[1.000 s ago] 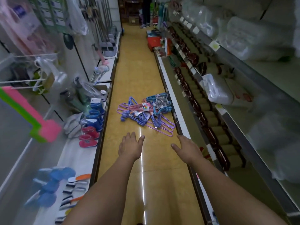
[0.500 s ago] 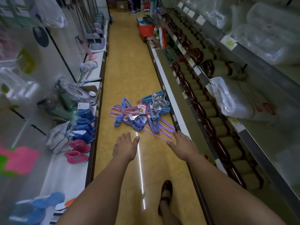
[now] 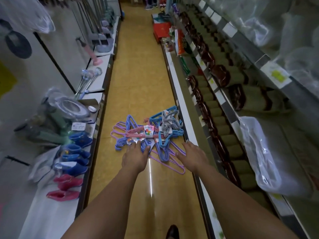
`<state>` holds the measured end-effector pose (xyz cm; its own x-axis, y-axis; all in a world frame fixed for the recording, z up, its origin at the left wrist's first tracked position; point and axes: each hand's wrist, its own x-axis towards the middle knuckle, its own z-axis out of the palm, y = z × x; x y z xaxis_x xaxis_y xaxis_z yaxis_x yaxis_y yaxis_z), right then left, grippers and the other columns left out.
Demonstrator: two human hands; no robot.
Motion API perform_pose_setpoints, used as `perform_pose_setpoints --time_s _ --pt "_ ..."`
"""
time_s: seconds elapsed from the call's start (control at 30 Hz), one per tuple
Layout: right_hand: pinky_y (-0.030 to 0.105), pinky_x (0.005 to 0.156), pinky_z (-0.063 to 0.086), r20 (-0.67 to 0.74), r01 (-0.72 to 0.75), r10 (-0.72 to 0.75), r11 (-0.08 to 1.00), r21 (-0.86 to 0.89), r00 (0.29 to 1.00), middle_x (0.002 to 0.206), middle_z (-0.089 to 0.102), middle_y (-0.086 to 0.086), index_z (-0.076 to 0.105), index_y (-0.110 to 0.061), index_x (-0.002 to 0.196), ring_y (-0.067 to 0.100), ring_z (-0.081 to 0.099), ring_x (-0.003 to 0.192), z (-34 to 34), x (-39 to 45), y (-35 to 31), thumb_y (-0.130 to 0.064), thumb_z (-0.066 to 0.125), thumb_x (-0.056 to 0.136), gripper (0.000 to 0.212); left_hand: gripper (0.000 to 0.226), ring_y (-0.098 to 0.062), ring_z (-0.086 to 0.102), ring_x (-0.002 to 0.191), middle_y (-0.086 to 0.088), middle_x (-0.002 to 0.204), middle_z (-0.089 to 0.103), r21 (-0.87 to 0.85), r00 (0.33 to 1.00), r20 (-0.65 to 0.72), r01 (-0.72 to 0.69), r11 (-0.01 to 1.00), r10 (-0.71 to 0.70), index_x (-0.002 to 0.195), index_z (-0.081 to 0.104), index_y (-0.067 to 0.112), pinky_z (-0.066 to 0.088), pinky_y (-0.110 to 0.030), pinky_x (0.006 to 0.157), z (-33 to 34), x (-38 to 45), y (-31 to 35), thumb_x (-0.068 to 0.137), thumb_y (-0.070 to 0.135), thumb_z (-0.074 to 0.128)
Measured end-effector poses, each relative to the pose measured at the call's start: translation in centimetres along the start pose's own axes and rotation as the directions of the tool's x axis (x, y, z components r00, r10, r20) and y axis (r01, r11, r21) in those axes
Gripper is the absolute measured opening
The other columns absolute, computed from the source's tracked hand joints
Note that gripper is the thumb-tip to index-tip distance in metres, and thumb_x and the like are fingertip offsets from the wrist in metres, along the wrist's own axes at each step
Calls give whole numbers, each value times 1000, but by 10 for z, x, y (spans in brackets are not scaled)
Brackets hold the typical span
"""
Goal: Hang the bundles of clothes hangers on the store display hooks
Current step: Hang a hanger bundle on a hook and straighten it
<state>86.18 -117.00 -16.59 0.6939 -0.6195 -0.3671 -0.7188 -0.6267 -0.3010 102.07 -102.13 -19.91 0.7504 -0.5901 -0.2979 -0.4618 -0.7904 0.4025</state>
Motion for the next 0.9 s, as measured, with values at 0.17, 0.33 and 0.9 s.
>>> perform_pose_setpoints --time_s 0.17,0.33,0.9 --pt "37 111 26 38 -1 1 1000 -7 999 154 29 5 26 -19 149 24 30 139 -10 63 8 -52 39 97 63 66 -23 20 145 -8 157 24 10 999 49 7 1000 -7 151 24 13 26 -41 114 9 58 11 99 53 26" --pt "39 110 28 48 -20 20 1000 -6 999 152 31 4 28 -21 147 25 34 136 -19 128 5 -50 40 97 59 64 -25 25 142 -8 155 28 2 996 92 10 1000 -10 148 29 13 30 -42 112 12 124 7 99 53 28" --pt "39 109 32 155 -99 95 995 21 983 149 38 3 33 -21 144 24 37 134 37 342 2 -54 38 95 60 49 -23 45 123 -3 133 50 -18 982 184 37 999 -33 129 48 17 42 -40 97 70 326 -31 98 52 32"
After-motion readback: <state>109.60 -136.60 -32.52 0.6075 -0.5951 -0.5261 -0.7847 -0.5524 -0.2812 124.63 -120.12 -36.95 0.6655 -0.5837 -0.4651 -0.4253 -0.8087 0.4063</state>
